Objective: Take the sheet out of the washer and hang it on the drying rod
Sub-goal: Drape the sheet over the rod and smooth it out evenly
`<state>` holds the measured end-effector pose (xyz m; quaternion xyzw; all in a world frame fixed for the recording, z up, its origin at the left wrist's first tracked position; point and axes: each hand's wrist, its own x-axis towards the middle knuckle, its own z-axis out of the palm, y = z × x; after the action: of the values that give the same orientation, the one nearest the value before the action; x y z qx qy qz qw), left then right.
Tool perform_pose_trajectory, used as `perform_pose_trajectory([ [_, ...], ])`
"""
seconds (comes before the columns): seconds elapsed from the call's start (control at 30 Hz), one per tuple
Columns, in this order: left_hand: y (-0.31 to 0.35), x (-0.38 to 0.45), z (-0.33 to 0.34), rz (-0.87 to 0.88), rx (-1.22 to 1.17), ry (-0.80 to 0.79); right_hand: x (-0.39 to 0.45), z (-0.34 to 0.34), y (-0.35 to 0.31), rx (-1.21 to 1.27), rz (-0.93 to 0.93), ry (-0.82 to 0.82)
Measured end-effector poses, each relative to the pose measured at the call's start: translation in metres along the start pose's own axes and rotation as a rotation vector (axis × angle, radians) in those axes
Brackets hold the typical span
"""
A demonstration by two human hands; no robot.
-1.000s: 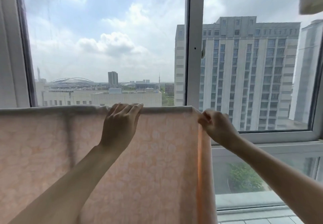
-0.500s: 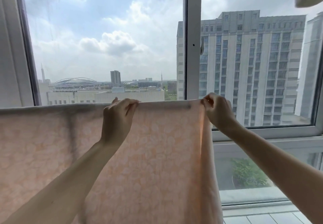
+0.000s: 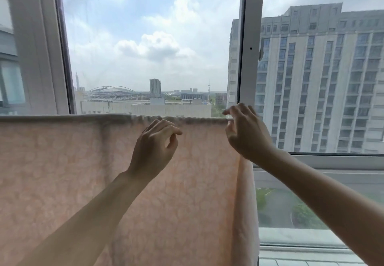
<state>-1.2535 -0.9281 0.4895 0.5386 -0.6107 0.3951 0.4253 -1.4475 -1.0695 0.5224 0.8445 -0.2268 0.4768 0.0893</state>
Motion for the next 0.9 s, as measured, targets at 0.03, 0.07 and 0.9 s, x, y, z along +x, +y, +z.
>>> perform_pose_trajectory([
  [0.03,0.002,-0.003,0.000,-0.045,-0.015,-0.004,0.002,0.002,-0.008,-0.016,-0.054,-0.021],
  [0.07,0.004,-0.004,-0.001,-0.111,-0.039,-0.002,0.004,0.005,-0.017,-0.032,-0.114,-0.035],
  [0.9,-0.024,0.035,-0.015,-1.244,-0.518,0.120,0.024,0.046,-0.058,0.222,-0.404,0.120],
])
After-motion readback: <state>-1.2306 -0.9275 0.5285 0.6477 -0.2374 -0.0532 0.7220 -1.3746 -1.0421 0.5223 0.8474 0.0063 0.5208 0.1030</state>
